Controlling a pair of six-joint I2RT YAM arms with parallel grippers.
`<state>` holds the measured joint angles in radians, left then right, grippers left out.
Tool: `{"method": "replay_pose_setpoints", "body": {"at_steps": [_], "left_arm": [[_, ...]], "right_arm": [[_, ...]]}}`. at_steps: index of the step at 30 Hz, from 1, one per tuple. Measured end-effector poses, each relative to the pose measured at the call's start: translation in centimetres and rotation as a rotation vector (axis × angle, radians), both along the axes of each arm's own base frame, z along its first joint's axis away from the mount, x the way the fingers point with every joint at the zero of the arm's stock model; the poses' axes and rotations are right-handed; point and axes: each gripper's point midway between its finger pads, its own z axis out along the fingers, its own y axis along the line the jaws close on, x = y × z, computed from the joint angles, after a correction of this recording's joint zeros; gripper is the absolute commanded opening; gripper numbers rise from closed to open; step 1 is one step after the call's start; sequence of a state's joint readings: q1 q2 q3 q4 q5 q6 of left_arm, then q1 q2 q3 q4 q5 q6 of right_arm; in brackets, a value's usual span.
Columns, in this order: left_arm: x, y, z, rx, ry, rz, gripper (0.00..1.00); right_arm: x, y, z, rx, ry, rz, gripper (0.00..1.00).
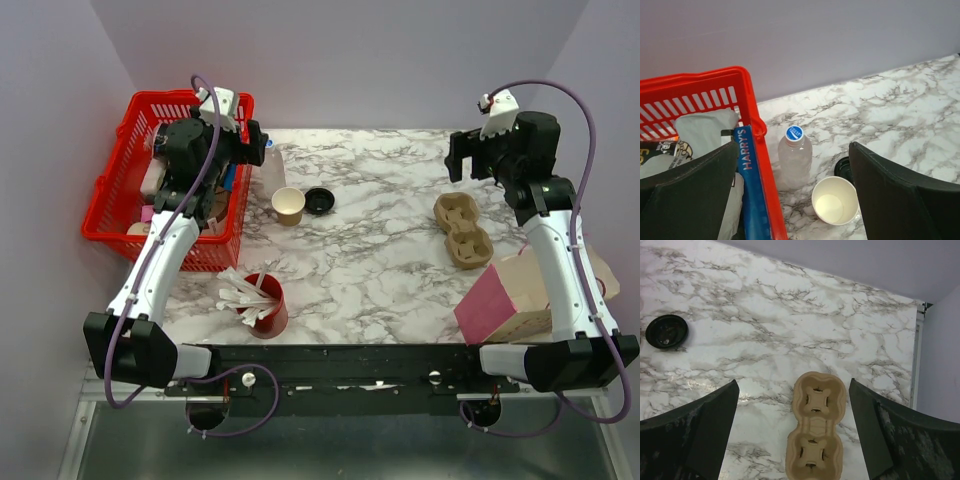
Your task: Pack the takeout coffee
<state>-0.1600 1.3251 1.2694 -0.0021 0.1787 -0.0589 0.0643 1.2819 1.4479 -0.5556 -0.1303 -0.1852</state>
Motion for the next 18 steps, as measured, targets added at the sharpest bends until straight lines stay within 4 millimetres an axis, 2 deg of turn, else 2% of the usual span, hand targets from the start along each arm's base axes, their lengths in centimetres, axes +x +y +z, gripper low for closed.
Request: {"method": "replay_pose_setpoints", "body": {"at_steps": [3,7,10,14,18], "left_arm": [[-0.5,-1.3,-0.1,0.010,0.002,-0.074,0.99],[-1.5,-3.0,-1.1,0.047,0.028,-0.165,0.99],[-2.7,-4.7,-1.9,0.092,0.058,-0.251,0.99],[-4.4,-6.8,-2.0,0.162,0.066,-0.359,0.99],[-6.3,-8.0,-3.0,0.233,0.082,-0.442,0.99]], "right_arm": [[-0.1,0.4,0.2,-0.035,-0.012,0.055,1.00],[-0.7,1.9,0.2,-0.108,-0.025,0.211,1.00],[-1.5,3.1,-0.1,-0.136,-0.016,0.314,0.99],[-2.7,5.0,0.3,-0.155,-0.002,0.431,0.96],[-3.2,6.8,0.0,-0.177,0.029,0.517,0.92]]}}
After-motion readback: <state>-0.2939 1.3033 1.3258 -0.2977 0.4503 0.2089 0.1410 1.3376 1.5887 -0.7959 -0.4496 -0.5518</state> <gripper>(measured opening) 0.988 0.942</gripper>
